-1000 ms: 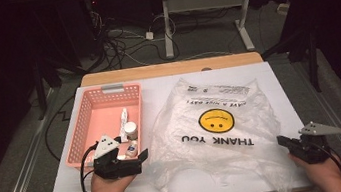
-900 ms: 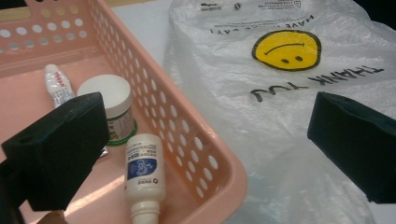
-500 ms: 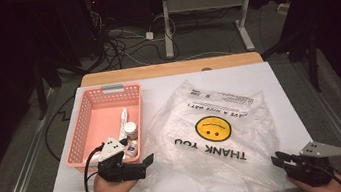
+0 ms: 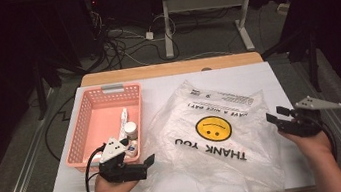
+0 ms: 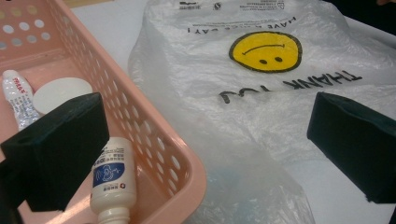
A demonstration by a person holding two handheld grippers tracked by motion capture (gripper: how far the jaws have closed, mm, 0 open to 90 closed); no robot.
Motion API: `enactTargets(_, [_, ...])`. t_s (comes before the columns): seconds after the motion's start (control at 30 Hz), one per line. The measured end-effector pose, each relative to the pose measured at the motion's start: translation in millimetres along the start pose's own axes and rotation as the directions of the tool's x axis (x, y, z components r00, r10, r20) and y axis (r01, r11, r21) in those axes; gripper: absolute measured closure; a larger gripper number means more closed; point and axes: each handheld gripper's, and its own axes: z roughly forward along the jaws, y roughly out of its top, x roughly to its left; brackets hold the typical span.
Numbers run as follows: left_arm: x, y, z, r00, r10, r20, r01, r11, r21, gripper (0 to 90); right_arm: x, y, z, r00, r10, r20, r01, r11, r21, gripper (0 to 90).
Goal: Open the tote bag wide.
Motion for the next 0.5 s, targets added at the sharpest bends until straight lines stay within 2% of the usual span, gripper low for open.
enactTargets(0.03, [0.0, 0.0, 0.0, 1.0000, 0.000, 0.000, 0.000, 1.0000, 0.000, 0.0, 0.0, 0.0, 0.0, 1.0000, 0.000, 0.000, 0.000, 1.000, 0.000, 45.4])
enactTargets(0.07, [0.3, 0.2, -0.7, 1.0000, -0.002, -0.002, 0.002, 1.0000, -0.004, 0.0, -10.7, 6.6, 17.3, 0.9998, 0.016, 0.009, -0.016, 1.000, 0.012, 43.2])
enactTargets(0.13, [1.2, 0.3, -2.7, 0.9999, -0.003, -0.012, 0.003, 1.0000, -0.004, 0.0, -22.3, 13.2, 33.5, 0.9991, 0.041, 0.007, -0.041, 0.999, 0.022, 39.4])
enactTargets(0.23, [3.6, 0.4, -4.6, 0.9999, -0.012, -0.008, 0.012, 0.9998, -0.016, 0.0, -38.7, 21.7, 58.1, 0.9954, 0.096, 0.003, -0.096, 0.994, 0.061, 28.5])
enactTargets(0.33, [4.6, 0.4, -5.4, 0.9998, -0.017, -0.007, 0.017, 0.9997, -0.019, 0.0, -52.4, 27.2, 78.8, 0.9930, 0.118, 0.001, -0.118, 0.989, 0.087, 23.0])
enactTargets(0.4, [4.8, 0.0, -5.4, 0.9998, -0.017, -0.005, 0.017, 0.9997, -0.019, 0.0, -56.3, 29.6, 91.1, 0.9923, 0.124, -0.012, -0.121, 0.986, 0.113, 19.2])
enactTargets(0.43, [4.8, 0.0, -5.3, 0.9998, -0.017, -0.004, 0.017, 0.9997, -0.019, 0.0, -56.3, 29.6, 91.1, 0.9923, 0.124, -0.012, -0.121, 0.986, 0.113, 19.2])
enactTargets(0.47, [4.7, 0.0, -5.2, 0.9999, -0.017, -0.004, 0.017, 0.9997, -0.020, 0.0, -54.9, 31.1, 101.2, 0.9950, 0.095, -0.030, -0.090, 0.987, 0.131, 18.4])
enactTargets(0.5, [4.7, 0.0, -5.1, 0.9999, -0.013, -0.005, 0.013, 0.9998, -0.017, 0.0, -54.0, 31.4, 105.1, 0.9958, 0.084, -0.037, -0.078, 0.987, 0.143, 18.7])
